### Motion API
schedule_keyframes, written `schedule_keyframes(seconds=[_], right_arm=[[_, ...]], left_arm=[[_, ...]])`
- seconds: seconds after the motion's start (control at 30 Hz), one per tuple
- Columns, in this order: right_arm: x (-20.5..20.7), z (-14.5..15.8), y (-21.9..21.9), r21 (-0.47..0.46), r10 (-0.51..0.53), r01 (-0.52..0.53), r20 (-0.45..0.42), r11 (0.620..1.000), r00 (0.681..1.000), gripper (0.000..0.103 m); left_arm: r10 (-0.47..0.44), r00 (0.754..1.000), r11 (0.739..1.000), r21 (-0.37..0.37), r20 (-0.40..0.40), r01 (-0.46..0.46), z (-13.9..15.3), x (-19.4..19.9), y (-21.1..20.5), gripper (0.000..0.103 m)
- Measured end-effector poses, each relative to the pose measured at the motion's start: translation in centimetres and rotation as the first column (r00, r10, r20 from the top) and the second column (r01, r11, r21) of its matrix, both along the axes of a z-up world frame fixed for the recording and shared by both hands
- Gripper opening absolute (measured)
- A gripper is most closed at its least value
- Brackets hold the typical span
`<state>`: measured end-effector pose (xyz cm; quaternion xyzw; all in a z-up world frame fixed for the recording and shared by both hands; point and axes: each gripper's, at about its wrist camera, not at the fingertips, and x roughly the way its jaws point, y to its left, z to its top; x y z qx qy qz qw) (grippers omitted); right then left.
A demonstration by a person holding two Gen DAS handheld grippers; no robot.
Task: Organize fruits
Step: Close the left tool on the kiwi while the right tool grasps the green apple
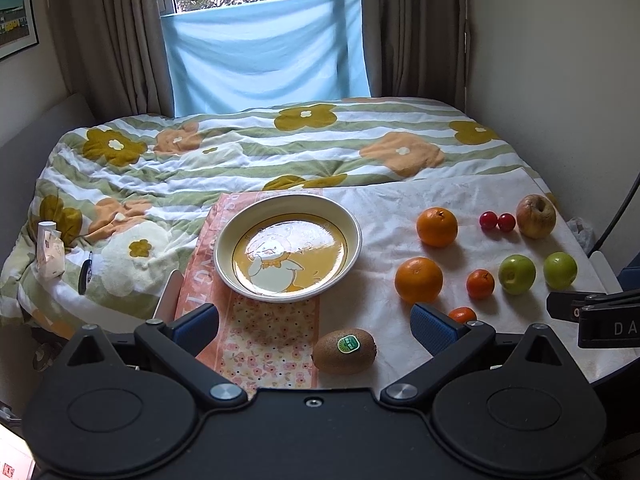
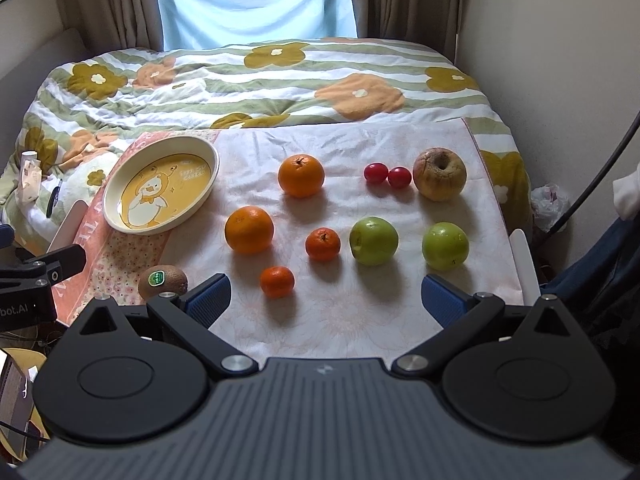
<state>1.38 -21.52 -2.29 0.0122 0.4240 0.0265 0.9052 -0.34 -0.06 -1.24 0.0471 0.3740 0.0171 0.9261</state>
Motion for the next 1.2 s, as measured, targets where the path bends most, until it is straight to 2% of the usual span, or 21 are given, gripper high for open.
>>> schedule_keyframes(seconds=[0.17,0.3,0.47,0.67,0.73,0.97,1.1,1.2], right_arm=[[1.2,-1.9,-1.2,0.014,0.013,-0.013,0.016,1.0,1.0,0.103],[2.6,-3.7,-2.3,0.018,0.029,-0.029,0.024,0.999,0.999,0.103],[4.5,-6.3,-3.5,-0.015,0.064,-0.064,0.031,0.998,0.997,0.103],[6.3,-9.1,-4.8,-0.034,0.123,-0.121,0.045,0.992,0.991,0.103],[6.8,-9.8,-5.0,-0.046,0.138,-0.136,0.051,0.99,0.989,0.103],[8.2,-11.6,-5.0,-0.087,0.214,-0.207,0.076,0.974,0.974,0.103],[8.9,-12.1,-5.0,-0.087,0.228,-0.221,0.085,0.972,0.97,0.103],[9.5,-12.7,-5.0,-0.083,0.237,-0.231,0.071,0.969,0.969,0.098]], left_arm=[[0.01,1.0,1.0,-0.002,-0.002,-0.01,-1.7,0.7,-0.4,0.103],[0.022,0.999,1.0,0.01,-0.041,-0.022,-3.8,1.7,-1.3,0.103],[0.047,0.997,0.998,0.036,-0.067,-0.045,-6.8,2.8,-2.5,0.103],[0.097,0.992,0.995,0.024,-0.08,-0.095,-9.4,4.4,-3.2,0.101],[0.108,0.99,0.994,0.026,-0.089,-0.106,-10.2,4.9,-3.4,0.095],[0.146,0.982,0.989,0.034,-0.117,-0.143,-12.4,5.7,-3.2,0.091],[0.151,0.978,0.988,0.022,-0.146,-0.15,-13.3,6.0,-3.1,0.083],[0.155,0.976,0.988,0.008,-0.153,-0.156,-13.7,6.1,-3.1,0.078]])
